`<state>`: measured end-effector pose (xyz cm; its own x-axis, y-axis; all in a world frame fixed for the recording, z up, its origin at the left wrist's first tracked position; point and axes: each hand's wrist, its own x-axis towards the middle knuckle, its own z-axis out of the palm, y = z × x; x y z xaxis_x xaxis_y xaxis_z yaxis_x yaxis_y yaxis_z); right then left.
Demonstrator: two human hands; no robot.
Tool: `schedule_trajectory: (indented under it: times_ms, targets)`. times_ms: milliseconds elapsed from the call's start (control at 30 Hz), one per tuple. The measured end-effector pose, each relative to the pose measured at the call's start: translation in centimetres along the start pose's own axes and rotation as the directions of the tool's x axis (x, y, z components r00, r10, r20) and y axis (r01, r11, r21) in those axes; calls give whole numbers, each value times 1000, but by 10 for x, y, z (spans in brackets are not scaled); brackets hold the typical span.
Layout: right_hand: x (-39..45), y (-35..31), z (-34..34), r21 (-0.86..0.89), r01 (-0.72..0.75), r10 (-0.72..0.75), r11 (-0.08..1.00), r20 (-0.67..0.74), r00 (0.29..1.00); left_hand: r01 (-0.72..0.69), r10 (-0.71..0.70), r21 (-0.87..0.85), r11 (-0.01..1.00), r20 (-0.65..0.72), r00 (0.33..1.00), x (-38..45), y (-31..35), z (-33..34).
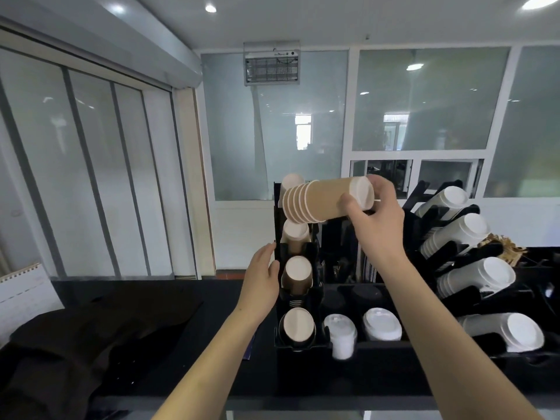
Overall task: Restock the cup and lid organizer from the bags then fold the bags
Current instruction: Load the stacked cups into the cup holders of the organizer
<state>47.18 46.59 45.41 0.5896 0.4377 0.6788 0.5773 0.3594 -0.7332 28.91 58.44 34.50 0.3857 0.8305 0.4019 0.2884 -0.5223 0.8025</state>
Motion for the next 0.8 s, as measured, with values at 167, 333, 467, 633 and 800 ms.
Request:
schedule_trajectory:
  times_ms: [167, 333, 467, 633, 800]
  targets:
    - [10, -5, 9, -190, 146, -124, 971, 123, 985, 23, -30, 63, 998, 105, 994, 5, -12, 9]
    - [13, -5, 25, -367, 284, -199, 886, 253, 947, 57, -69, 81, 995, 163, 984, 7, -24, 13]
    - [15, -1, 42, -434, 345, -206, 833, 335, 919, 72, -76, 33, 997, 141, 987, 2, -23, 18]
    - [16, 8, 63, -479, 352, -146, 804, 415, 898, 102, -104, 16, 995, 133, 986, 2, -20, 19]
    - [12, 22, 76, -445, 372, -117, 814, 503, 856, 136, -148, 89, 987, 158, 976, 9, -28, 18]
